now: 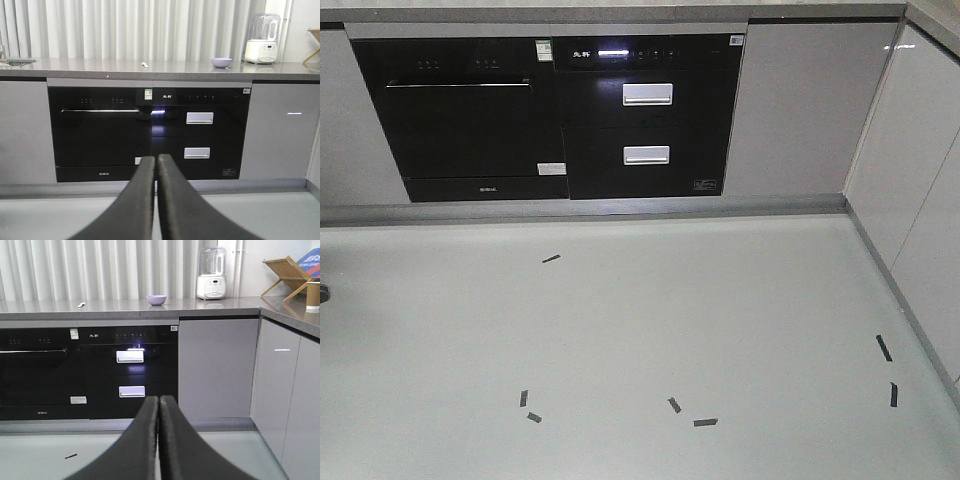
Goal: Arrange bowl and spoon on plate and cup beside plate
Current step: 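Drive the base toward the counter holding the spoon and bowl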
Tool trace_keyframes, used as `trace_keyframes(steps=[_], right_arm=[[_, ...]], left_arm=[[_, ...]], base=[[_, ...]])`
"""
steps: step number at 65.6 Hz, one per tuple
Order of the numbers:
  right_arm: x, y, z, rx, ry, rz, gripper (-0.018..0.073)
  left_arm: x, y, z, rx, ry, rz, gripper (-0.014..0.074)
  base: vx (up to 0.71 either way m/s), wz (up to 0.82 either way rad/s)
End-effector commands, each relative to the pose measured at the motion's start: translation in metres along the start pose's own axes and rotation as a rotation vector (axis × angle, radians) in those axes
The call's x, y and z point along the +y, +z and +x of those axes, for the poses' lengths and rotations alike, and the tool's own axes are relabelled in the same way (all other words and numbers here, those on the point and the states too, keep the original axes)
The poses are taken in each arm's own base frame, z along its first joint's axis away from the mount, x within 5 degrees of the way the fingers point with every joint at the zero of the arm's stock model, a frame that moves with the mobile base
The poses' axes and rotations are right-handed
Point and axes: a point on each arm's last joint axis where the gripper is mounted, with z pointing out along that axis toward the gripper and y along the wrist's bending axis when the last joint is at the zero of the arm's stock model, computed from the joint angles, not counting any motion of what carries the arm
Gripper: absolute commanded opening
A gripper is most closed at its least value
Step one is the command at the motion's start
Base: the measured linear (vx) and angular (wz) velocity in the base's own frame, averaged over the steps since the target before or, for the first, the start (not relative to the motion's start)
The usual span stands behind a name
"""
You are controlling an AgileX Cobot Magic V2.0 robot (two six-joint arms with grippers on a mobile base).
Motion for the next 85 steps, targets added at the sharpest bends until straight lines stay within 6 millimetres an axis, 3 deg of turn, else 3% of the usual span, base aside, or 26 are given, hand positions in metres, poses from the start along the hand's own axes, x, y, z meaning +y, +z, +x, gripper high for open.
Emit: trace_keyframes(steps=[1, 85], right_arm=[[0.0008, -0.0004, -0.0042, -0.069, -0.009, -0.009, -0.0009], [0.0008, -0.0004, -0.0041, -0.068, -0.009, -0.009, -0.0009]], left_arm=[[-0.0018, -0.0024, -0.0136, -0.108, -0.008, 0.016, -0.0006], [-0.0018, -0.0024, -0.0136, -0.108, -0.008, 0.016, -0.0006]], base=[[0.0, 0.0], [0.0, 0.0]])
